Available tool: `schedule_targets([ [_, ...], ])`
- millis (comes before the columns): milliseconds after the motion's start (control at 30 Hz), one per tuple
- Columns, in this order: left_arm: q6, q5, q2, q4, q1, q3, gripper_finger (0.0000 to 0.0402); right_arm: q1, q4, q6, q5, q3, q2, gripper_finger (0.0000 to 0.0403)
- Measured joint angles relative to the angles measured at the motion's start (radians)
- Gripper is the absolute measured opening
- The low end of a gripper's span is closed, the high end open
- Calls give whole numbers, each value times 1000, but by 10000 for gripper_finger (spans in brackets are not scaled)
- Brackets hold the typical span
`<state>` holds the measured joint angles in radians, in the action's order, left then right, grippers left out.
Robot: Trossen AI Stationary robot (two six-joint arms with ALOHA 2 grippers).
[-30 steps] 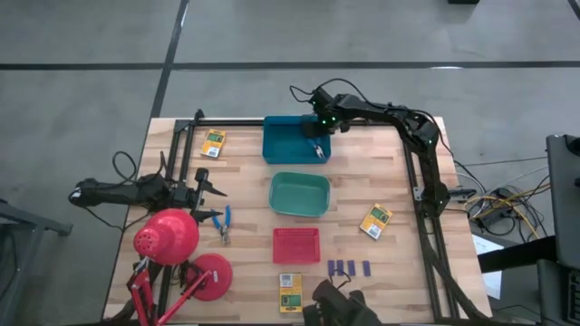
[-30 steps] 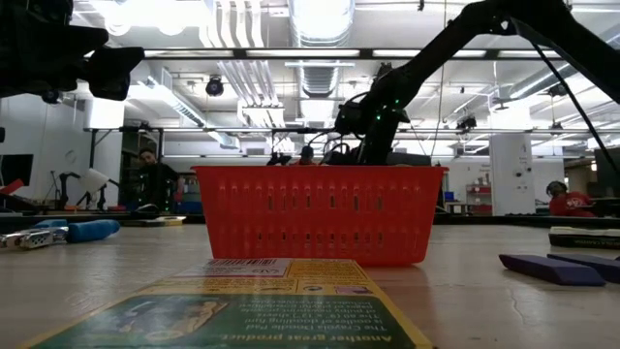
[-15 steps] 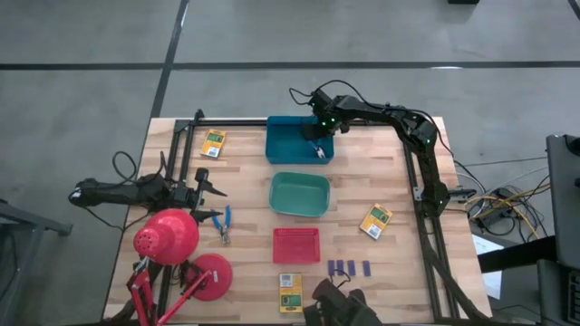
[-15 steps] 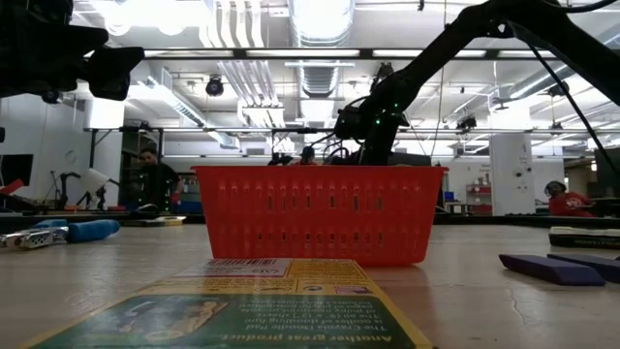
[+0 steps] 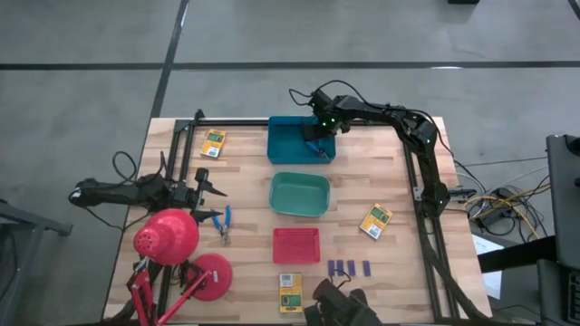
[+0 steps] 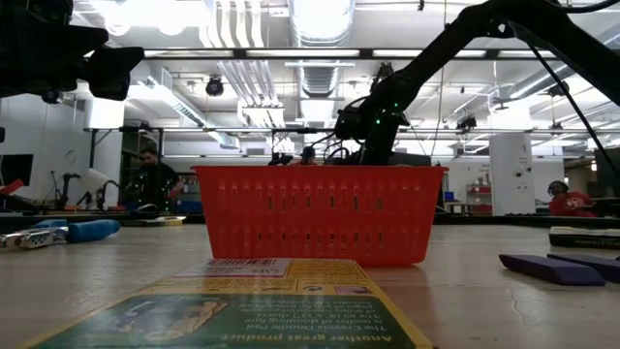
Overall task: Pick & Place School Supplies
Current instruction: Put the blue hole puncher into the blue bin
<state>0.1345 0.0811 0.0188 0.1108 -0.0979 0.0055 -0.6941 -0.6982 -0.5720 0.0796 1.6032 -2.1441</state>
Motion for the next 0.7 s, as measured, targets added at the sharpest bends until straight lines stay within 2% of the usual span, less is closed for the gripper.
schedule_targets([
  [400, 0, 0, 0, 0, 0, 0, 256, -4, -1, 19, -6, 8, 62, 139],
  [700, 0, 0, 0, 0, 0, 0, 256, 9, 3, 218, -5, 34, 174, 131],
])
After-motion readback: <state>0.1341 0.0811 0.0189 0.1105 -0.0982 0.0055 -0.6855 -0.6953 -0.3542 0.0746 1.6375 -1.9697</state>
